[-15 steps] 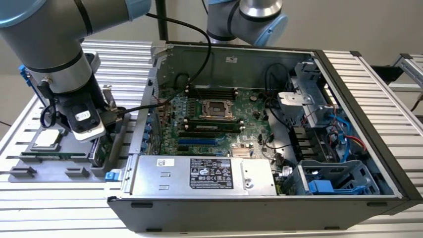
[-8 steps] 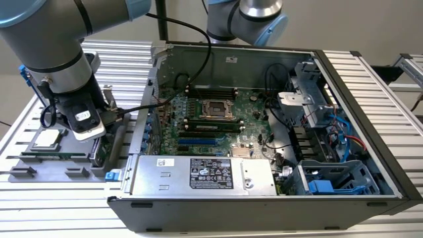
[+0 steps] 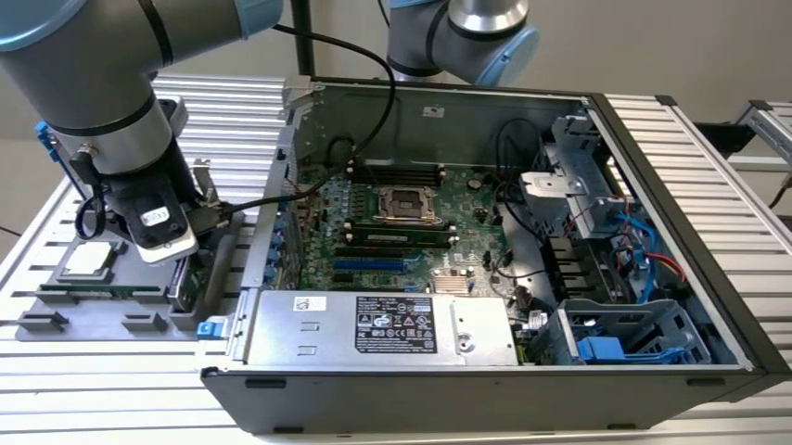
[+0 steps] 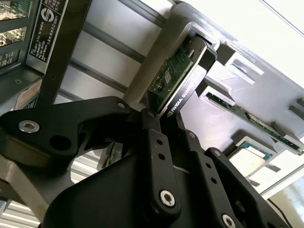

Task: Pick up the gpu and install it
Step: 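Pick up the gpu and move the gpu toward the slot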

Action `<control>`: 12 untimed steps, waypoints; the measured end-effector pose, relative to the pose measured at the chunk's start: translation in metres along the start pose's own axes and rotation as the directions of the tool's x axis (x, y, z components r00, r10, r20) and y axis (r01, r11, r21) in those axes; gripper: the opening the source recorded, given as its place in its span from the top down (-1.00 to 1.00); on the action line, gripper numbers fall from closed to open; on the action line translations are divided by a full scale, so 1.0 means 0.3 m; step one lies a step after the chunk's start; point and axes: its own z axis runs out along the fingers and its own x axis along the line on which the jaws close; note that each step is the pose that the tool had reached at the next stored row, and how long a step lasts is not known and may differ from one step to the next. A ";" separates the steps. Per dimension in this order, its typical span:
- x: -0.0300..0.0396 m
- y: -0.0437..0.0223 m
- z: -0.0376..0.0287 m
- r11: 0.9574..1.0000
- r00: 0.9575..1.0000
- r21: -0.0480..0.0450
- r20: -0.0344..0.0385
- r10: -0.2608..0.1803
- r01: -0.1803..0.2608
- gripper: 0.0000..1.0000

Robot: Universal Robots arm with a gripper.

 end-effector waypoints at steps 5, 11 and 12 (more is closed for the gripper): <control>0.000 0.000 0.000 1.000 1.000 0.000 0.000 0.000 0.000 1.00; 0.000 0.001 -0.026 1.000 1.000 0.000 0.000 0.000 0.000 1.00; 0.000 0.002 -0.032 1.000 1.000 0.000 0.000 0.000 0.000 1.00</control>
